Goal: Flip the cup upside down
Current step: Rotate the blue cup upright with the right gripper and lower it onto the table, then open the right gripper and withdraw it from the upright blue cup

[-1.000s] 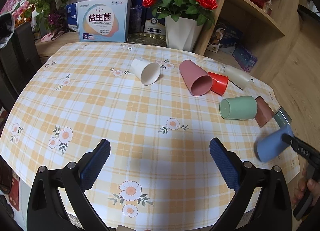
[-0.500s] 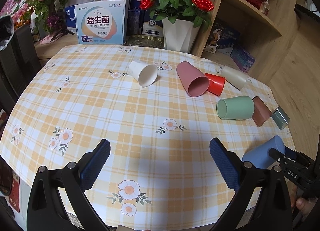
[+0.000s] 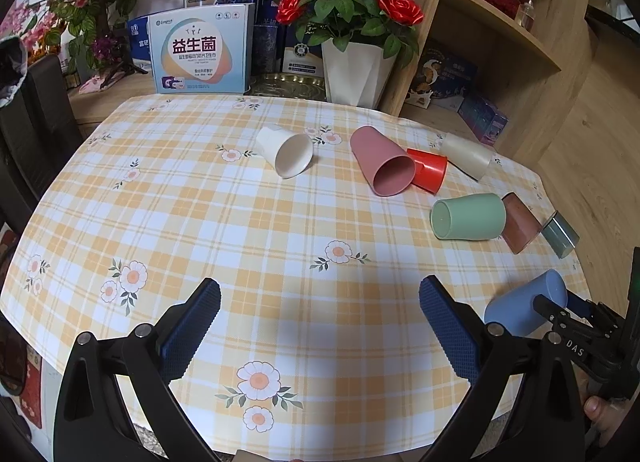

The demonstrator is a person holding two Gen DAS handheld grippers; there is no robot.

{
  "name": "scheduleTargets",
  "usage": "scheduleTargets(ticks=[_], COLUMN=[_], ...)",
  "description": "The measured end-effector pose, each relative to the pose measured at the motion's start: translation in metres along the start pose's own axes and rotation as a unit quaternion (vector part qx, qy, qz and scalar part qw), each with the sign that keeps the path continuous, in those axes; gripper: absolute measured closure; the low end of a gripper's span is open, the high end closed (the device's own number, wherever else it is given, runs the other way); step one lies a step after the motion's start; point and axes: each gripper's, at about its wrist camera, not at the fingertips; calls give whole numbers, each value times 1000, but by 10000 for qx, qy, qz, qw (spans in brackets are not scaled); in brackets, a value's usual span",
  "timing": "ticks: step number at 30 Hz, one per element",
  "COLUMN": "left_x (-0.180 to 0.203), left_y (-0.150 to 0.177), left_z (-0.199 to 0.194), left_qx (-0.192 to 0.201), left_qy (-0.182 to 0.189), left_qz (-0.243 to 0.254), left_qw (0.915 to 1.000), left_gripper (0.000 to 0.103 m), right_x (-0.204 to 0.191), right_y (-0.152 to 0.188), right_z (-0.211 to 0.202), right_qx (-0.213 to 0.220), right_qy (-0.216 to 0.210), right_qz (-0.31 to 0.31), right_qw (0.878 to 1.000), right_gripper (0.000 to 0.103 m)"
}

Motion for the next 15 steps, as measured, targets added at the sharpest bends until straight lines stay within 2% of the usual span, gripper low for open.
scheduleTargets(ticks=[4, 7, 9, 15], left_x=[3, 8, 13, 28], left_y=[-2, -5, -8, -12], left_z=[-7, -18, -28, -69], left_qx=[42, 137, 205, 558], left_qy=[9, 49, 64, 103], left_qz=[54, 134, 192, 547], left_qw=[10000, 9998, 9996, 9969], left_gripper=[6, 6, 6, 6], right_x=[5, 10, 13, 19], right_y=[-2, -3, -4, -11], right_z=[-4, -11, -23, -83], right_qx=[-53, -65, 90, 760], right_qy=[-144, -426, -530, -443], right_qz=[142, 373, 482, 608], right_qw=[9998, 9984, 9974, 9943], right_gripper=[48, 41, 31, 30])
Point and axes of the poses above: each gripper's, at about its wrist camera, not at the fingertips, and z roughly the way its jaws point, x to its right, y to its underside, and after that the axes turned 13 degrees about -z, right-handed
